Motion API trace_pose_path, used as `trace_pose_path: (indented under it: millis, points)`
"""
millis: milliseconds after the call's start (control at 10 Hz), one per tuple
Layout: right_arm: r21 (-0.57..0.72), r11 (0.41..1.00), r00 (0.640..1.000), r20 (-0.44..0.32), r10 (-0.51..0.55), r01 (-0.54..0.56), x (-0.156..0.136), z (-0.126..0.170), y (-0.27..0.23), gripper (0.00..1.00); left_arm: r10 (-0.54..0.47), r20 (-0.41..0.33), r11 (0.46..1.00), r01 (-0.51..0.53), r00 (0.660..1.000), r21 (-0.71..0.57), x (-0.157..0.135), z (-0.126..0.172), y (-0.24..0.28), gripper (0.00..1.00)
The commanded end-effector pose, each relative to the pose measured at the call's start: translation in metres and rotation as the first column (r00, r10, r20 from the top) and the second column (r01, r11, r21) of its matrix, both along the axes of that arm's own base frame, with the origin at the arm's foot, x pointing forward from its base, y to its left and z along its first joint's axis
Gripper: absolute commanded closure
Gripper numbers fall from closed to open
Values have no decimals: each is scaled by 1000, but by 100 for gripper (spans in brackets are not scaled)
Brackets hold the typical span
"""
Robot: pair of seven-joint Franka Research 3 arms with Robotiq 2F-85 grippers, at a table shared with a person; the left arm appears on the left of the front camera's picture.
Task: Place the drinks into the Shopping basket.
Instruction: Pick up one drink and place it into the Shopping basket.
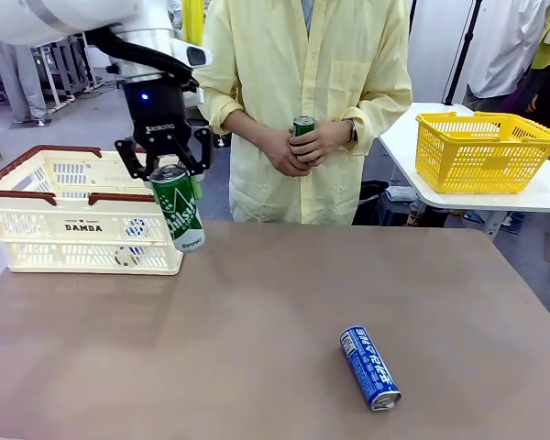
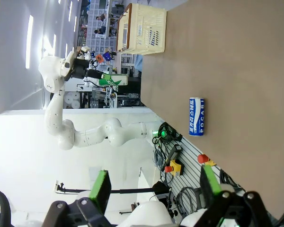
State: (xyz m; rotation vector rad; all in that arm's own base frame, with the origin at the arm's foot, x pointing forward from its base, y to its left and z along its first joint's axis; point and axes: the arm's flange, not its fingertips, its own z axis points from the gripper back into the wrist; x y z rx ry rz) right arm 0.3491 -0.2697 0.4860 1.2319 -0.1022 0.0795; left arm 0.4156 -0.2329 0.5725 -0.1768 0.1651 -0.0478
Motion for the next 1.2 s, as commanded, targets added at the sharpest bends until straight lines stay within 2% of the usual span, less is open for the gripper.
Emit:
trace_pose_path:
  millis: [0, 300, 400, 500, 600, 700, 800, 900, 1000, 1100]
  points:
    - [-14, 1000, 1000, -15, 8, -8, -3, 2, 1, 0, -21, -22, 1000, 21, 1000, 14, 5, -11, -15, 100]
    - [-14, 1000, 1000, -15, 8, -8, -3, 2, 1, 0, -20, -24, 1000, 20, 1000, 9, 2, -14, -12, 100]
    - [-14, 1000, 1000, -15, 8, -8, -3, 2, 1, 0, 93, 8, 996, -93, 996, 14, 27, 8, 11, 100]
    - [-14, 1000, 1000, -15, 8, -8, -3, 2, 1, 0, 92, 18, 996, -92, 996, 9, 50, 30, 33, 100]
    - [-14, 1000, 1000, -15, 8, -8, -3, 2, 1, 0, 148, 41, 988, -149, 988, 45, 73, 54, 58, 100]
    - [-14, 1000, 1000, -15, 8, -8, -3, 2, 1, 0, 101, 5, 995, -101, 995, 26, 92, 78, 81, 100]
    - [-14, 1000, 1000, -15, 8, -8, -3, 2, 1, 0, 185, 56, 982, -186, 981, 18, 112, 98, 107, 100]
    - [-14, 1000, 1000, -15, 8, -8, -3, 2, 1, 0, 255, 115, 966, -258, 960, 14, 139, 111, 141, 100]
    - [-14, 1000, 1000, -15, 8, -8, -3, 2, 1, 0, 374, 135, 925, -380, 918, 25, 164, 109, 175, 100]
    - [-14, 1000, 1000, -15, 8, -8, -3, 2, 1, 0, 420, 108, 905, -425, 901, 28, 181, 101, 206, 100]
